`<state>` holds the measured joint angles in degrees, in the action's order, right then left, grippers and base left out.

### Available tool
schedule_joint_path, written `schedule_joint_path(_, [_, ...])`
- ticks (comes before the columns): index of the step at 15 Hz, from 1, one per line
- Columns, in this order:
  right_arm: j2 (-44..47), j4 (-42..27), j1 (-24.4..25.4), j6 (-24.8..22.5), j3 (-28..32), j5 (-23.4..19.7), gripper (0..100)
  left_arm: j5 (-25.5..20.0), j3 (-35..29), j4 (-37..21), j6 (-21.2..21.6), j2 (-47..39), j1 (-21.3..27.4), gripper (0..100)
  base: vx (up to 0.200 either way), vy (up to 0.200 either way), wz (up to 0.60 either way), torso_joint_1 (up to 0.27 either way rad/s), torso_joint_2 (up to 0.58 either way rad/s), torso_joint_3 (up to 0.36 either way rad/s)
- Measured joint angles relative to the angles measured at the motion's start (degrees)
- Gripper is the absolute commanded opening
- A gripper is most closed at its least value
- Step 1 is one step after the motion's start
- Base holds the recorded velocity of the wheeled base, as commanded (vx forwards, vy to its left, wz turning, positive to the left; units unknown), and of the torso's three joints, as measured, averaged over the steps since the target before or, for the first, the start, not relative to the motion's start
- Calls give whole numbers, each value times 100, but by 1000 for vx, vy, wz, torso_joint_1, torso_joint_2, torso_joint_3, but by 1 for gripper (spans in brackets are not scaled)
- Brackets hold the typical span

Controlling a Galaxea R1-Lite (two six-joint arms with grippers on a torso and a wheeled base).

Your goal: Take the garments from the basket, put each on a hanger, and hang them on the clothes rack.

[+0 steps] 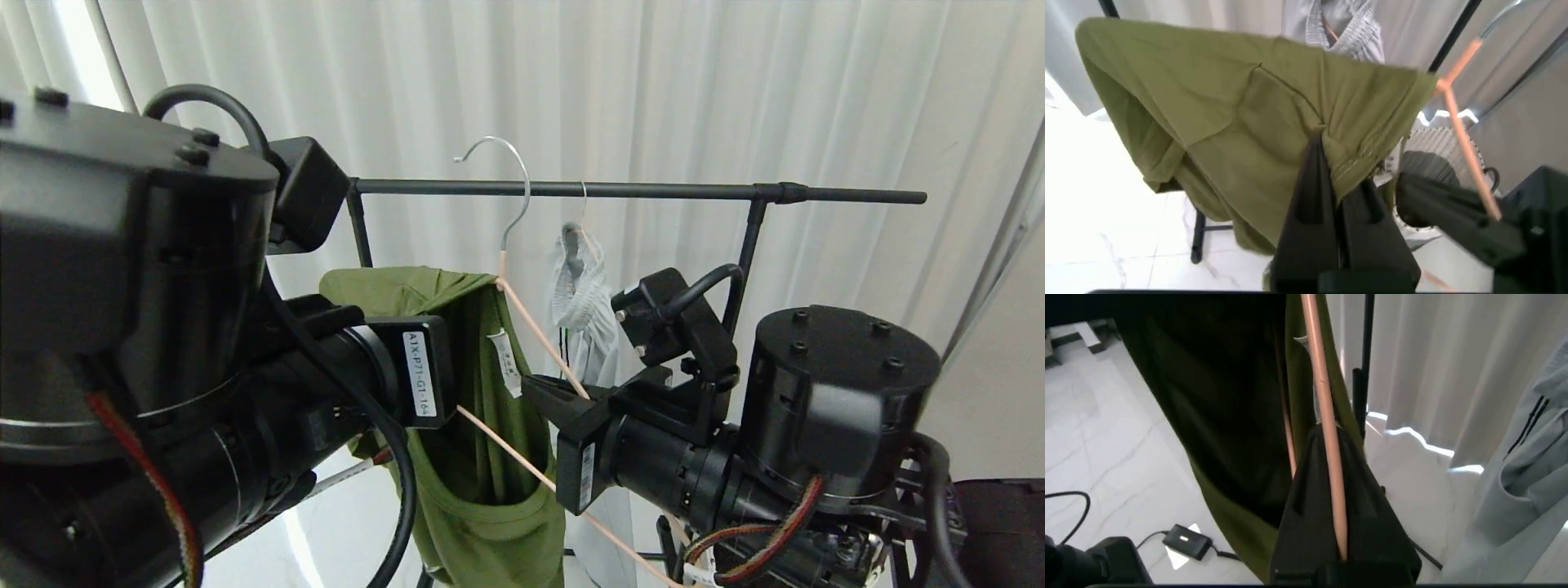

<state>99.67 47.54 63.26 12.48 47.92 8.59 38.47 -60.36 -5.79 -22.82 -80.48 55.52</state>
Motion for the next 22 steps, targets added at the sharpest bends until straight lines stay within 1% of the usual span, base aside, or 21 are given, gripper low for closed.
schedule_joint_path(1, [-24,68,0,-50,0,0,0,-2,41,-4,29,17,5,0,0,0,0,0,0,0])
schedule_joint_path(2, [-39,150,0,-102,0,0,0,-5,68,-1,41,30,27,100,0,0,0,0,0,0])
schedule_joint_path(6, [-96,218,-44,-346,0,2,0,6,280,-1,46,57,189,100,0,0,0,0,0,0])
schedule_joint_path(8, [-127,339,-171,-560,-21,0,0,20,608,-1,71,160,211,100,0,0,0,0,0,0])
schedule_joint_path(11, [-235,399,-328,-690,-204,-23,0,26,1179,-6,110,546,313,100,0,0,0,0,0,0])
schedule_joint_path(12, [-304,399,-347,-709,-316,-50,0,23,1334,-6,282,730,333,100,0,0,0,0,0,0])
schedule_joint_path(13, [-384,399,-358,-740,-457,-116,0,0,1474,-6,633,946,349,100,0,0,0,0,0,0])
schedule_joint_path(14, [-489,396,-362,-781,-656,-246,0,-122,1607,-1,1090,1215,350,100,0,0,0,0,0,0])
schedule_joint_path(15, [-596,396,-364,-835,-864,-397,0,-369,1701,-1,1456,1467,355,100,0,0,0,0,0,0])
schedule_joint_path(17, [-872,391,-364,-1030,-1406,-770,0,-1332,1866,5,2303,2035,300,100,0,0,0,0,0,0])
schedule_joint_path(18, [-1023,394,-347,-1107,-1688,-976,0,-1752,1983,10,2626,2264,201,100,0,0,0,0,0,0])
schedule_joint_path(19, [-1182,388,-289,-1175,-1943,-1207,0,-2027,2108,16,2777,2423,126,100,0,0,0,0,0,0])
schedule_joint_path(20, [-1343,389,-179,-1248,-2158,-1395,0,-2203,2204,22,2829,2547,88,100,0,0,0,0,0,0])
schedule_joint_path(21, [-1480,400,-37,-1314,-2337,-1440,0,-2543,2291,24,2859,2630,77,100,0,0,0,0,0,0])
schedule_joint_path(22, [-1582,388,68,-1349,-2455,-1453,0,-2715,2367,21,2895,2690,79,100,0,0,0,0,0,0])
